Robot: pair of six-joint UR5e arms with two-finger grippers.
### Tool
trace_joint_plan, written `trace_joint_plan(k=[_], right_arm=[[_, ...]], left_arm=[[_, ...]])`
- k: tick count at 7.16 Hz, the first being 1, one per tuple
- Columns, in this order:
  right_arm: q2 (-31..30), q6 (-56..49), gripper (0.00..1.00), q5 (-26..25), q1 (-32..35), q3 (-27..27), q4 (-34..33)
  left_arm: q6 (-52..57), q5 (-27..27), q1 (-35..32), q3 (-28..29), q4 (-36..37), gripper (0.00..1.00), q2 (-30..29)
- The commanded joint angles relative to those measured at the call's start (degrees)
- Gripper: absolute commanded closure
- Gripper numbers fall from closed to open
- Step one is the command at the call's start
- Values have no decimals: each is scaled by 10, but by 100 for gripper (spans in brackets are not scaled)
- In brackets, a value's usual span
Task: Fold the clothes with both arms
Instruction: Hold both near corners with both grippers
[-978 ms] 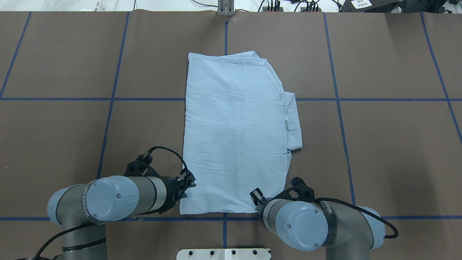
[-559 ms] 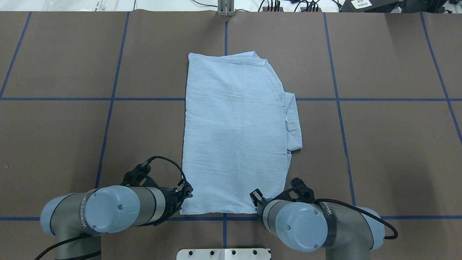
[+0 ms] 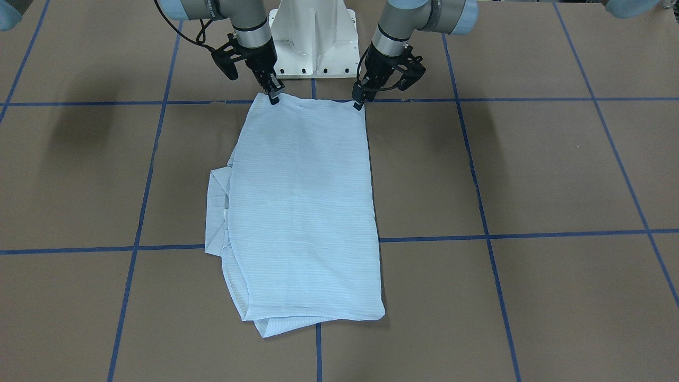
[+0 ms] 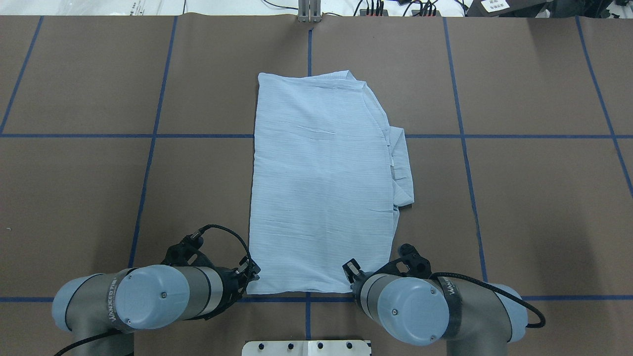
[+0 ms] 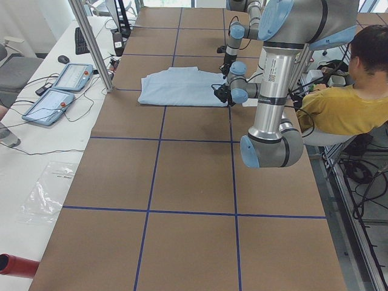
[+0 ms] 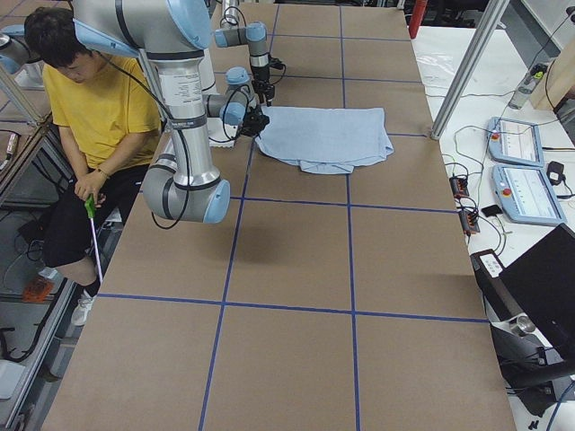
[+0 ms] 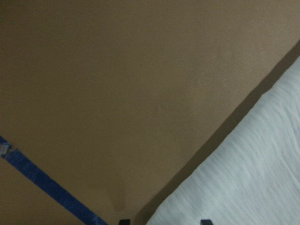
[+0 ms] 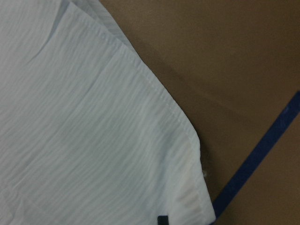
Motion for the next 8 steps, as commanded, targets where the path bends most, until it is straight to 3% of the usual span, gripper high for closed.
trace_joint_plan(k=[1,8], right_arm=[[-1,0,100,0,0,2,-3],[-1,0,100,0,-2,2,-3]], left_arm=[[0,0,3,4,0,41,-3],[1,-1,21,12,0,45,-7]])
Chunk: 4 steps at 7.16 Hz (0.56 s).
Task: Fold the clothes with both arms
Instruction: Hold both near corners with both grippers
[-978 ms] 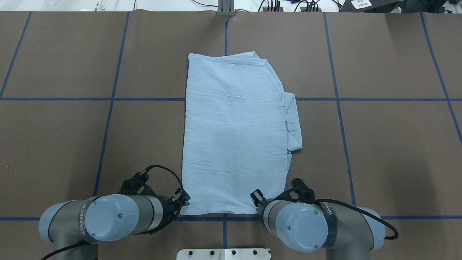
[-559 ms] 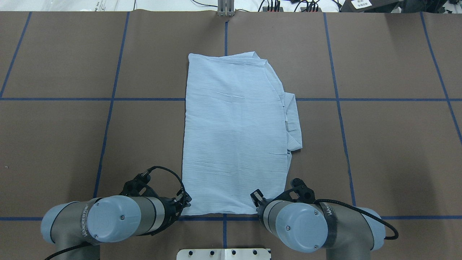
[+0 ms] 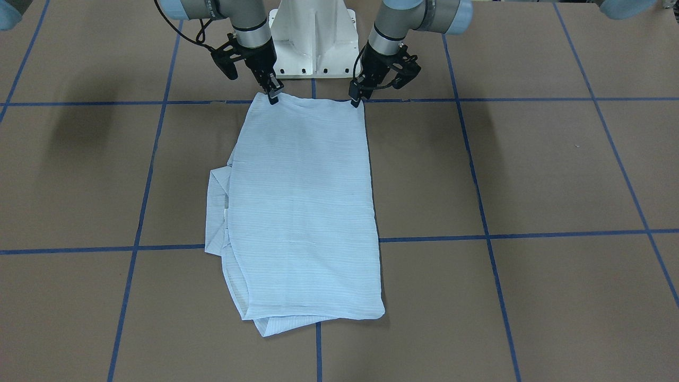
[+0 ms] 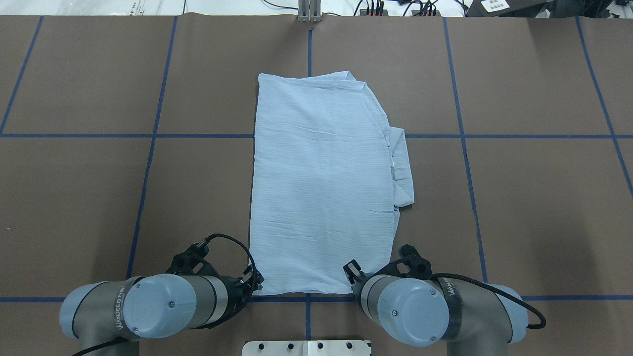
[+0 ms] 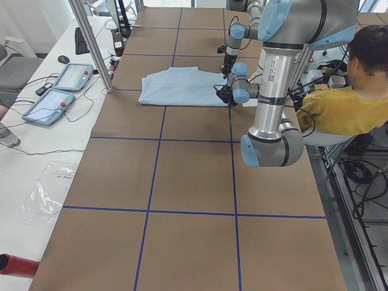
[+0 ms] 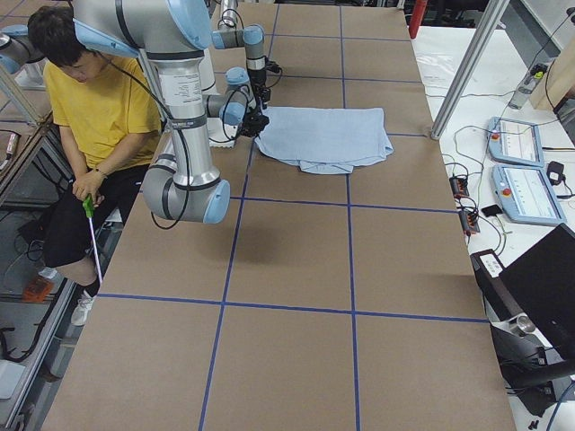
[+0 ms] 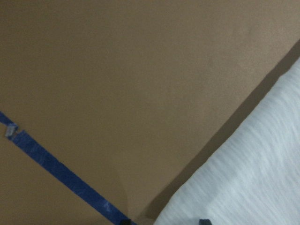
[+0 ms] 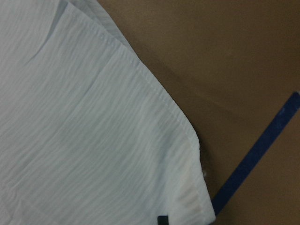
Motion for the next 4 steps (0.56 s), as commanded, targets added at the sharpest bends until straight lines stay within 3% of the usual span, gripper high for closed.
trace_joint_plan(k=[1,3,4], right_arm=[[0,0,100,0,0,1,0],[0,0,100,1,0,1,0],[0,0,100,1,0,1,0]], left_arm=[[0,0,8,7,-2,48,-2],[0,0,7,10,-1,64,-7],[-1,2,5,9,0,100,-10]])
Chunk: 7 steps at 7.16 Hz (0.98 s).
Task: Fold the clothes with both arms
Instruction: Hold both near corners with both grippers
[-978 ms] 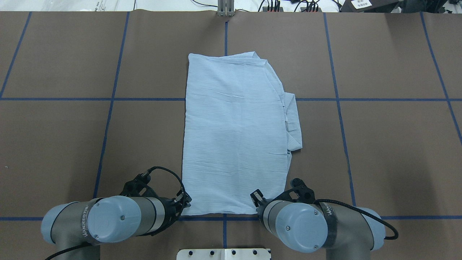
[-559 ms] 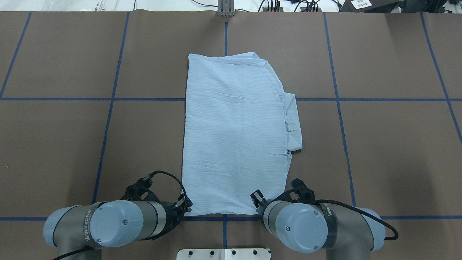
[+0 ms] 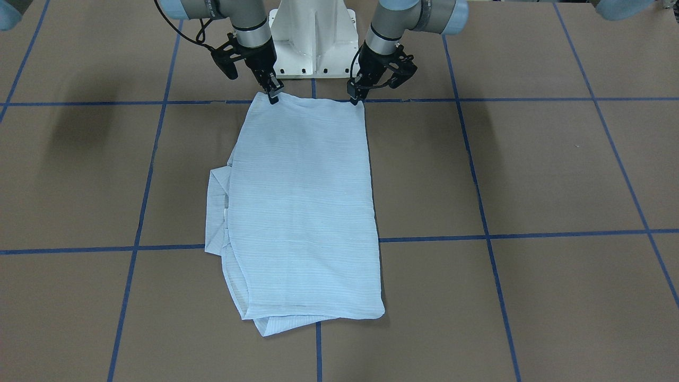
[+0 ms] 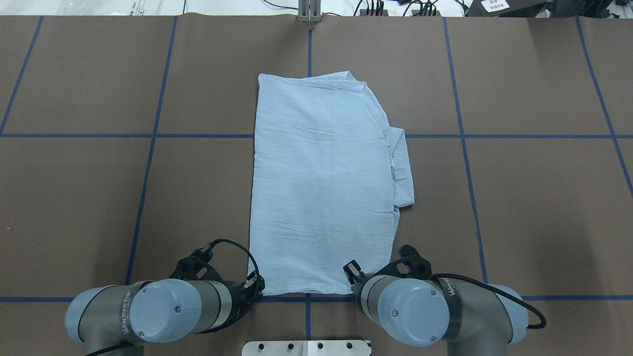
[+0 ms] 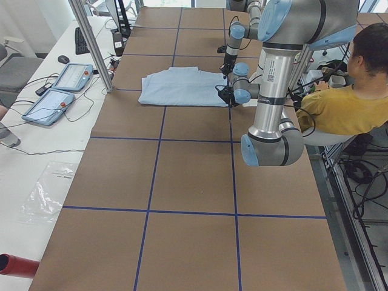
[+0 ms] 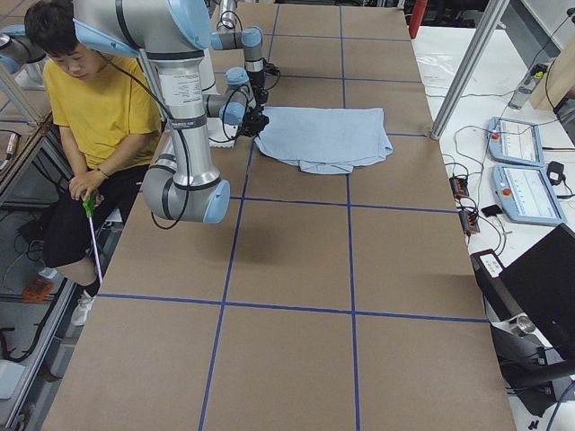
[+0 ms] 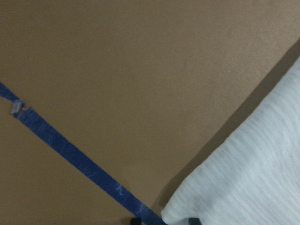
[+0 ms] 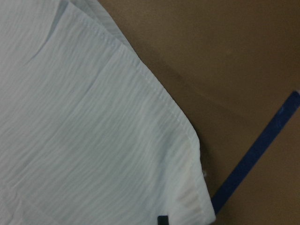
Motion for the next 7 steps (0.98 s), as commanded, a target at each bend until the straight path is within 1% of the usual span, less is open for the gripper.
trace_joint_plan(k=[1,3,5,6,7], right_arm=[[0,0,100,0,0,1,0],[1,0,100,-1,1,1,0],[0,0,100,0,3,4,-1],[-2,0,100,1,5,13,-2],[-23,0,100,3,9,45,-3]], left_arm=[[-1,2,-9,-3,2,100,-3],[1,0,-35,-11,2,100,-3],[3,-1,-43,-37,9,100,-1],[3,-2,-42,-56,18,100,0],[2,-2,-41,-96,45,100,-3]])
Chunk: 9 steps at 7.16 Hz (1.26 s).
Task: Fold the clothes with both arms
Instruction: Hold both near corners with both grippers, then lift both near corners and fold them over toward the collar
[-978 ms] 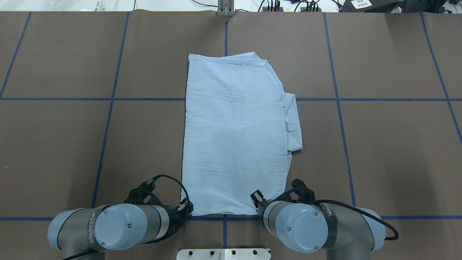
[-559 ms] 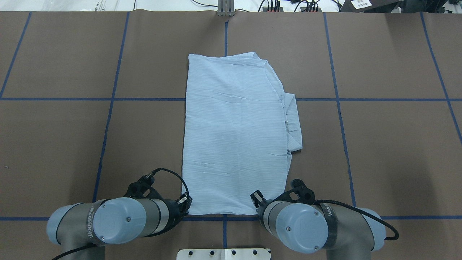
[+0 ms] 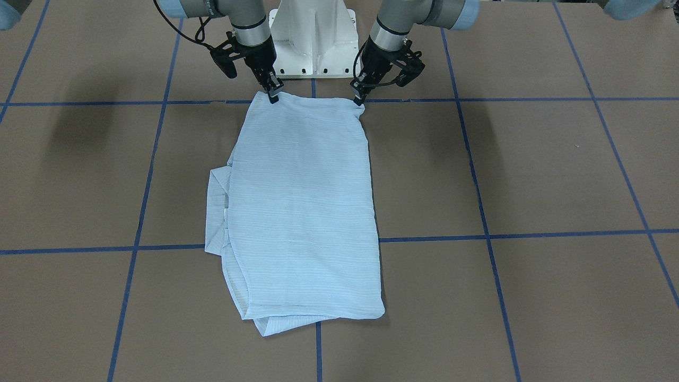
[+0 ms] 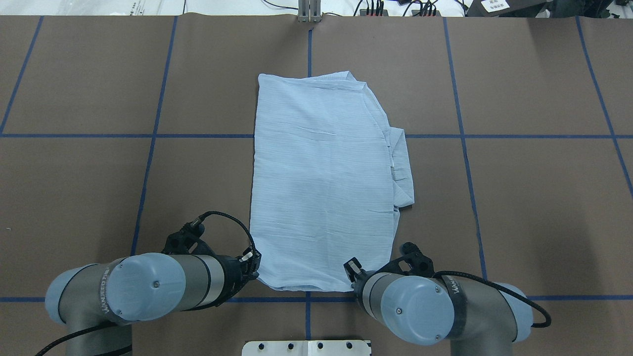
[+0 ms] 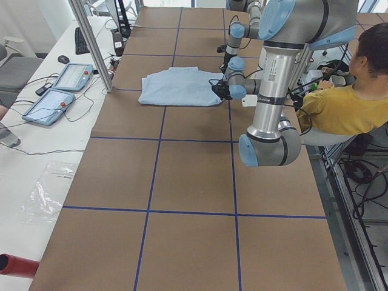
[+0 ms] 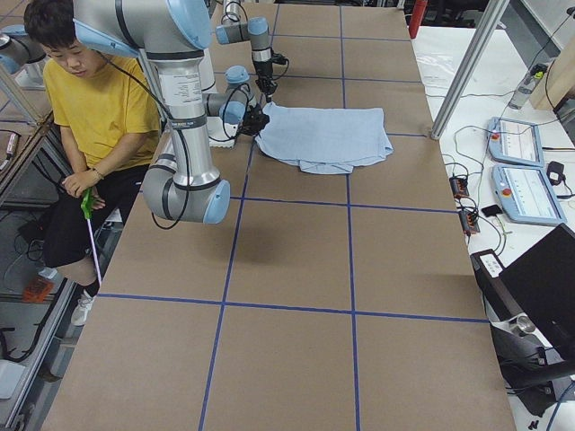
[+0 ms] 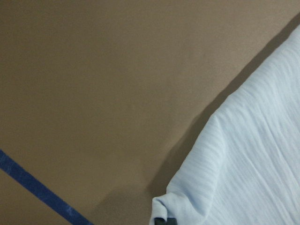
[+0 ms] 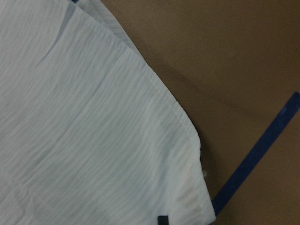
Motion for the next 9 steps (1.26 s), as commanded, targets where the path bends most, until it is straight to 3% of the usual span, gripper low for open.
trace_joint_plan(k=[1,2,4,5,6,7,8,9], right_arm=[[-24,-1,100,5,22,68,-16],[-15,-3,100,18,47,103,-74],[31,-60,100,87,127,108,-104],[72,-111,100,87,168,65,-103],[97,-135,100,106,216,22,-96],[122,-188,100,142,257,-32,-78],[165,-205,100,188,299,-121,-54],[228,-215,100,212,329,-247,-4]], left_arm=[[-2,-5,1,-92,55,100,-5],[-1,-9,-4,-132,81,100,-10],[52,-20,-85,-121,84,100,-49],[84,-32,-131,-62,74,100,-75],[106,-42,-177,16,40,100,-116],[130,-57,-215,74,-20,100,-121],[143,-64,-244,152,-86,100,-139],[146,-65,-262,246,-148,100,-175]])
